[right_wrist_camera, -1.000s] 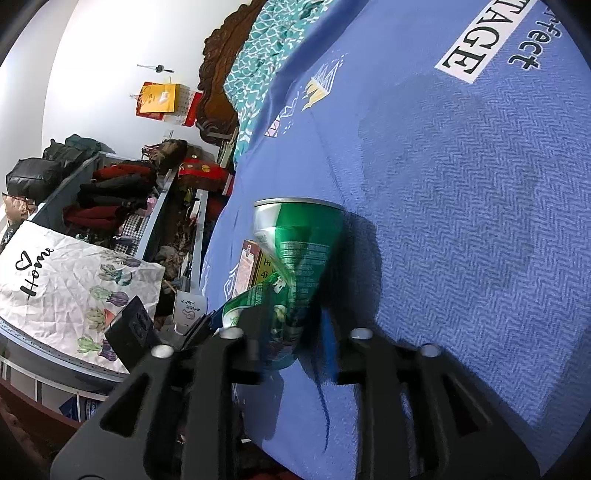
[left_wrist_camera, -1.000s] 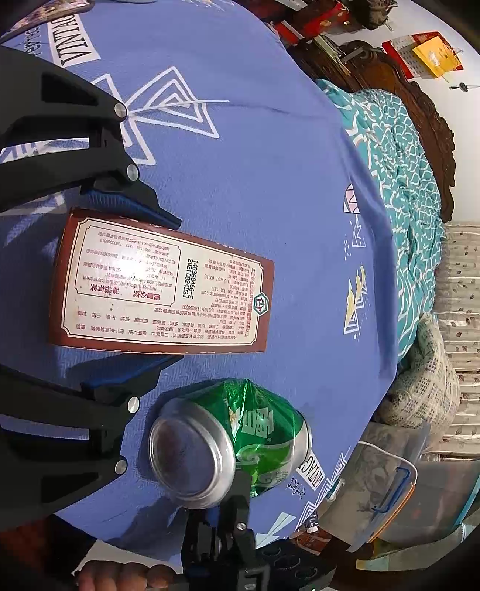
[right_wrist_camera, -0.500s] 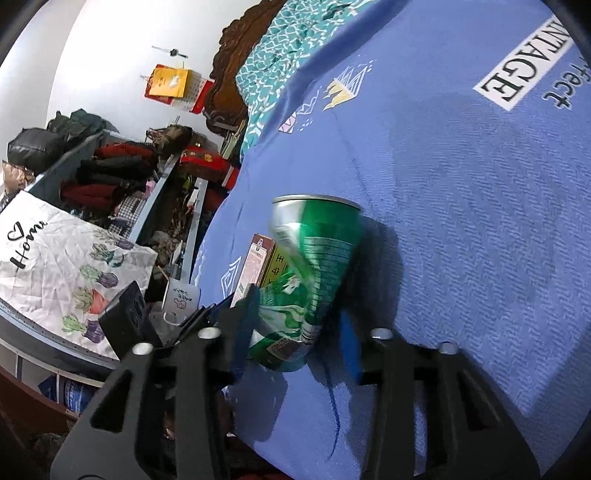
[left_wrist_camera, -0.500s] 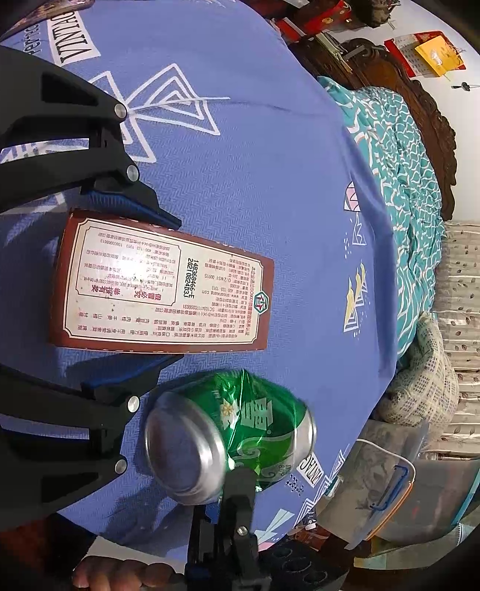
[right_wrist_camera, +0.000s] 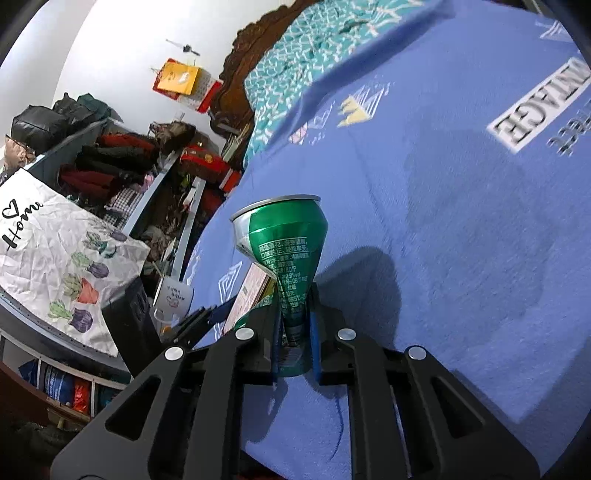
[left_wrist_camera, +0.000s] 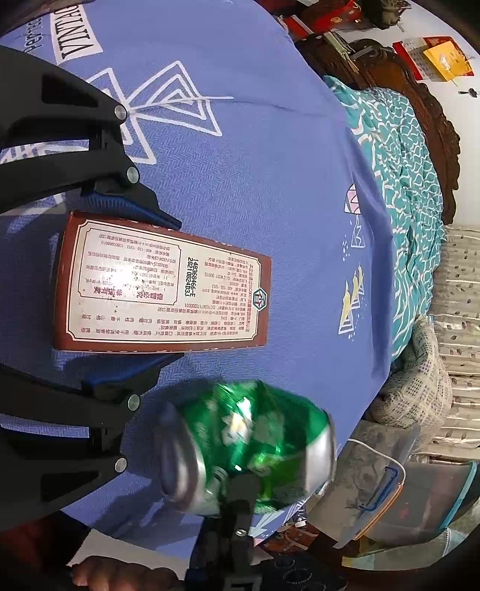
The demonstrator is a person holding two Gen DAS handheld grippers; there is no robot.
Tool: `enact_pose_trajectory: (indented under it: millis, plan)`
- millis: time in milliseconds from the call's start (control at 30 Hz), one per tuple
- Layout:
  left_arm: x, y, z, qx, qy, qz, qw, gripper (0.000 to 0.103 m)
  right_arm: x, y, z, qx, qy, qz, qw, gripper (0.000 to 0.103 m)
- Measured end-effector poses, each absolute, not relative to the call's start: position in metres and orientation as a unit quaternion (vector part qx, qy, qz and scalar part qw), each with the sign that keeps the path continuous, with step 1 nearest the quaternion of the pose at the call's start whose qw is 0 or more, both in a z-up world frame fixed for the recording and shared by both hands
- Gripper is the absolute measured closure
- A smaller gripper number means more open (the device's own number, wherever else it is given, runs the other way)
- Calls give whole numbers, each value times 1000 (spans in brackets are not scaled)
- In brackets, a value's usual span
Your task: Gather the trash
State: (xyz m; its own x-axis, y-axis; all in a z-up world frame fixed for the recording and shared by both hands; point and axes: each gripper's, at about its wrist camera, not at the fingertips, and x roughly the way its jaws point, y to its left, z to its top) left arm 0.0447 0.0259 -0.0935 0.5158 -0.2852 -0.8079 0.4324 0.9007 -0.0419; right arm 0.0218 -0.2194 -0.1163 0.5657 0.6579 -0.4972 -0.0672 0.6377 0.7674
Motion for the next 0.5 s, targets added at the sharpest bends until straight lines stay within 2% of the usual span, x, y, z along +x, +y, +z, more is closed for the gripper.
enact_pose_trajectory:
  millis: [300, 500]
  plan:
    - [53, 44, -77, 19, 444, -235, 864, 45, 12, -249, -98, 369, 374, 199, 828, 89]
    - [57, 30, -57, 29, 431, -247, 867, 45, 6, -260, -95, 368, 364, 191, 834, 89]
